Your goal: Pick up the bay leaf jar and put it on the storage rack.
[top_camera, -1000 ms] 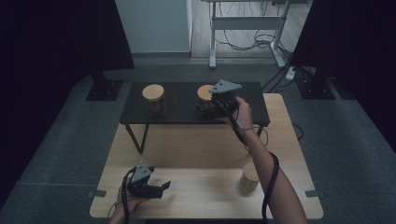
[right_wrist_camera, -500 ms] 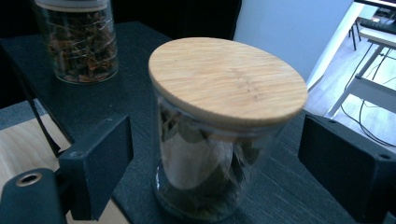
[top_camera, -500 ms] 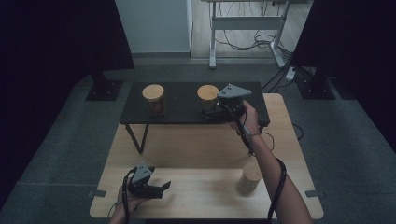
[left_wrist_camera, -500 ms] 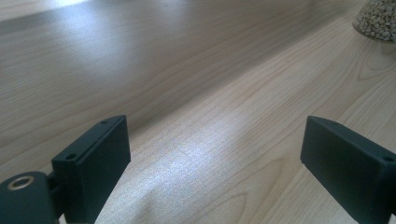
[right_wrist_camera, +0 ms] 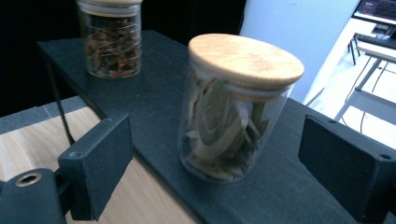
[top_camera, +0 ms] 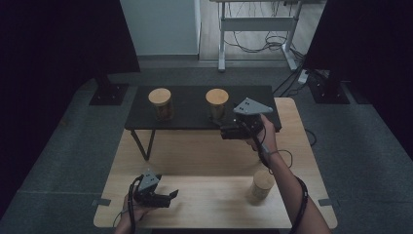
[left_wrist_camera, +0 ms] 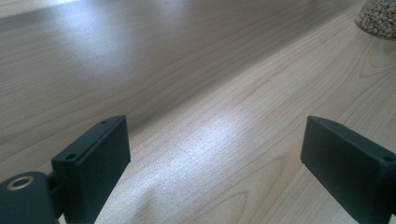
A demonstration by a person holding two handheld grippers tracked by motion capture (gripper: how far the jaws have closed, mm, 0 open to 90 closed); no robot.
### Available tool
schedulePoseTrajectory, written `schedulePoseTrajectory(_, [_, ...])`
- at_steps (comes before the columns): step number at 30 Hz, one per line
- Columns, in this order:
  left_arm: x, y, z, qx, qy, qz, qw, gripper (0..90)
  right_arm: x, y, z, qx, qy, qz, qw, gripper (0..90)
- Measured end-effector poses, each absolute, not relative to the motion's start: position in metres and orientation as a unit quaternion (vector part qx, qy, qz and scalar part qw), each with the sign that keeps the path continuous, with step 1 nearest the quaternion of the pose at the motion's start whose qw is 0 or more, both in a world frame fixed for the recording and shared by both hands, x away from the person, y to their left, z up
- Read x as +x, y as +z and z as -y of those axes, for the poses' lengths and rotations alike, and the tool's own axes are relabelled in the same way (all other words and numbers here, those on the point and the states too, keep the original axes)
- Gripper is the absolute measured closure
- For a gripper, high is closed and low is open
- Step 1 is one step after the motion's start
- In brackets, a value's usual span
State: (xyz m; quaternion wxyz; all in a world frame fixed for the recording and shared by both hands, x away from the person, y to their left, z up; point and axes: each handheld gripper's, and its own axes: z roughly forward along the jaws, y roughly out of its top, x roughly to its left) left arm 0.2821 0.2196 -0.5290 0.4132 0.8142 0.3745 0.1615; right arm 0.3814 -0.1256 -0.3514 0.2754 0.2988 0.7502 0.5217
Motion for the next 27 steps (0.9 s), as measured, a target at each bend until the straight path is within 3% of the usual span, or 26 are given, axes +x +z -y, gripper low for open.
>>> schedulePoseTrajectory(16, [0.282, -0.532, -0.215, 0.819, 0.158, -0.371, 0.409, 7.9, 0.333, -0.376, 0.146, 0.284, 0.553, -0.736, 0.27, 9.5])
schedulePoseTrajectory(27, [0.281, -0.533, -0.213, 0.821, 0.157, -0.37, 0.406, 7.8, 0.304, -0.415, 0.163, 0.302, 0.56, -0.727, 0.257, 10.0])
